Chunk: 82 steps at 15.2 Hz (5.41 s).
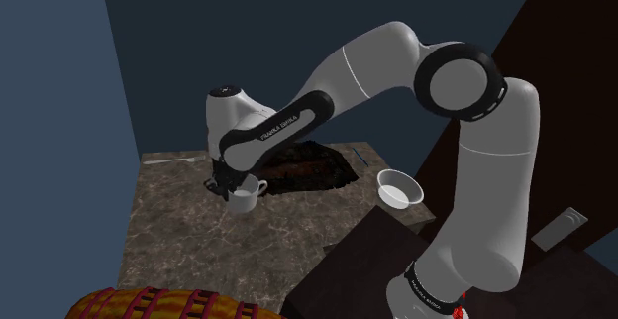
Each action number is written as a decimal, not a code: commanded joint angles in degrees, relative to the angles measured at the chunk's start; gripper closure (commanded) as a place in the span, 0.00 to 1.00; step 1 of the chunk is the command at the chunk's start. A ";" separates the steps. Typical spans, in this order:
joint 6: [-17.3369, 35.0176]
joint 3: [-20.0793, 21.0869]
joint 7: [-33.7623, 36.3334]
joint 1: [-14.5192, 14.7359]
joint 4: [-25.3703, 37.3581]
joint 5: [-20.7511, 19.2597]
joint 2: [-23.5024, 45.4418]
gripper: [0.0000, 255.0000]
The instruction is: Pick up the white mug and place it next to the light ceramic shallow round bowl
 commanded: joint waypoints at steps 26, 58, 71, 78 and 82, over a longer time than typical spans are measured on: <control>9.38 -8.27 -31.55 -20.08 -30.46 6.88 -23.55 1.00; 18.92 -25.54 -70.65 -39.50 -28.16 10.28 -13.56 1.00; 28.19 -23.49 -72.12 -41.05 -26.53 12.91 -2.58 1.00; 30.79 -22.69 -72.38 -41.71 -25.55 13.44 0.98 1.00; 30.79 -22.67 -72.35 -41.75 -25.55 13.39 0.98 1.00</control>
